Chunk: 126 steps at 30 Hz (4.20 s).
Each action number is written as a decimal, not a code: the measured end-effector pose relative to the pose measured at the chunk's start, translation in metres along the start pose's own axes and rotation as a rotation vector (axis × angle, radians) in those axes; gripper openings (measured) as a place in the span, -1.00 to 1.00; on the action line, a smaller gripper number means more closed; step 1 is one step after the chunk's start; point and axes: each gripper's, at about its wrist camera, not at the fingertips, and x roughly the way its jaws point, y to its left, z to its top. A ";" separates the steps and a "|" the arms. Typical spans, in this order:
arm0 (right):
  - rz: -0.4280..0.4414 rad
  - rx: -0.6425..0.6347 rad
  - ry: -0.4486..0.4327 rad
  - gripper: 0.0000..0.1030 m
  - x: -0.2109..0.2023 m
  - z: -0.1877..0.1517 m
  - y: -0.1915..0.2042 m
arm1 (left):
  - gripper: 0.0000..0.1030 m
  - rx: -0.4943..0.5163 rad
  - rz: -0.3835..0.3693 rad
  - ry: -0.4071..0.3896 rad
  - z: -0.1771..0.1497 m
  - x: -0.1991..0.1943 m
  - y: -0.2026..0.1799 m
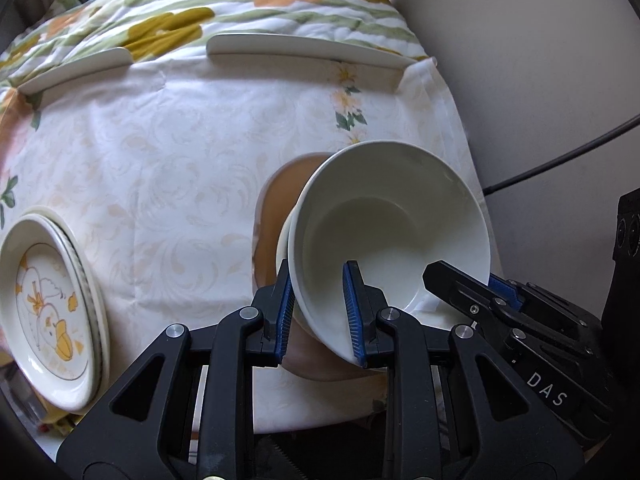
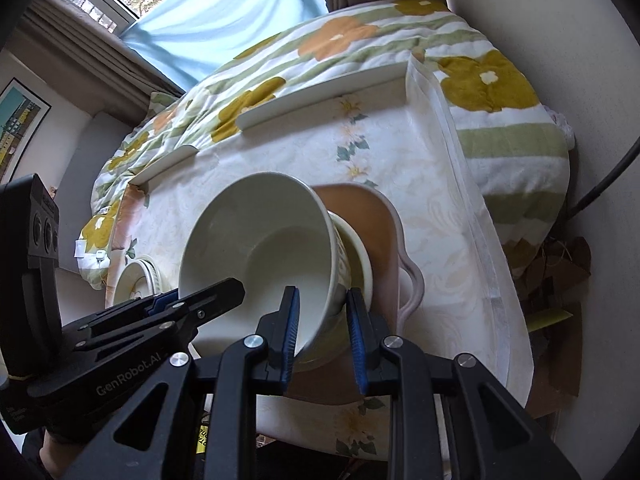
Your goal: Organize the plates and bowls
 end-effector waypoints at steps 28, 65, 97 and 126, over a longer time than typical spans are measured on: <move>-0.064 -0.084 0.007 -0.57 0.002 -0.008 0.001 | -0.07 0.100 0.090 0.009 0.002 0.007 -0.016; -0.214 -0.270 0.225 0.26 0.002 -0.013 -0.007 | 0.95 0.292 0.116 0.136 -0.015 -0.005 0.038; -0.110 -0.387 0.230 -0.66 0.058 -0.023 -0.011 | -0.71 0.462 0.103 0.169 -0.024 0.060 -0.026; -0.089 -0.583 0.079 -0.66 0.029 -0.030 0.198 | -0.71 0.370 0.172 -0.004 -0.045 -0.111 0.135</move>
